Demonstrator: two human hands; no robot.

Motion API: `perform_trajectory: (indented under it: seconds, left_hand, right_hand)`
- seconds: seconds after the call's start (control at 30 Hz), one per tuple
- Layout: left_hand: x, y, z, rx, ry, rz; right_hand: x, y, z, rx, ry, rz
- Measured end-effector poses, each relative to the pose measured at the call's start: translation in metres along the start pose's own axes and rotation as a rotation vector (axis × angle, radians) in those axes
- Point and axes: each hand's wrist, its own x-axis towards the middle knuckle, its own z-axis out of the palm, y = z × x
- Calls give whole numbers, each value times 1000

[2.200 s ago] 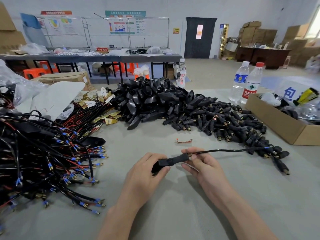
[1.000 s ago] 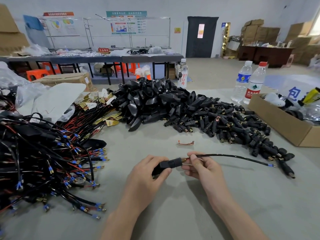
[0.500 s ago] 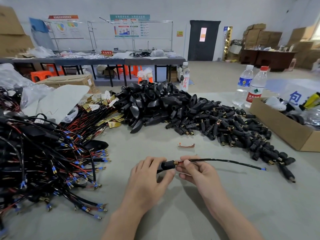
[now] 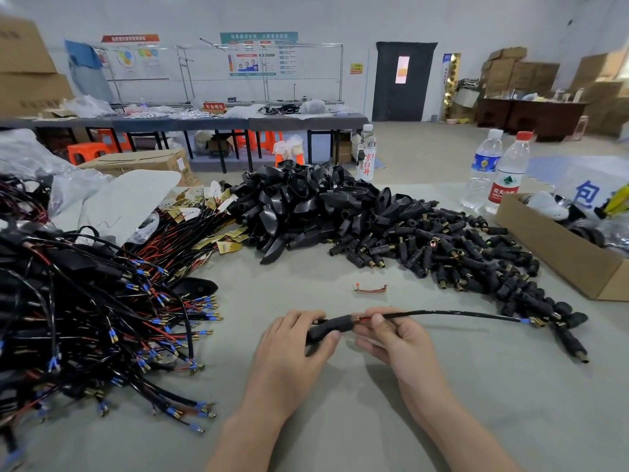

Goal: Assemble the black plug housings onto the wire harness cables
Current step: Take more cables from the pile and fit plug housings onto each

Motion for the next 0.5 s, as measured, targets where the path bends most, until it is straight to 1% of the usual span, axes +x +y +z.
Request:
perform_trajectory:
  seconds: [0.07,0.13,0.27,0.33,0.43,0.5]
  left_hand:
    - [0,-2,-2,-32,-20,21]
    - [-1,-2,-2,-47,-38,28]
    - [-1,0,-1,-161,-30,26]
    - [0,3,1,-323,-12,-20]
    - [1,9,4,-668,2,-217]
    - [2,12,5,-842,-11,-306]
  right_hand:
    - [5,-3,-10,97,85,12]
    - [9,-5,-18,193,131,26]
    - [12,-5,-20,331,109,53]
    - [11,-7,-19,372,73,43]
    - [10,-10,-19,431,44,39]
    - [10,-11,-18,447,25,39]
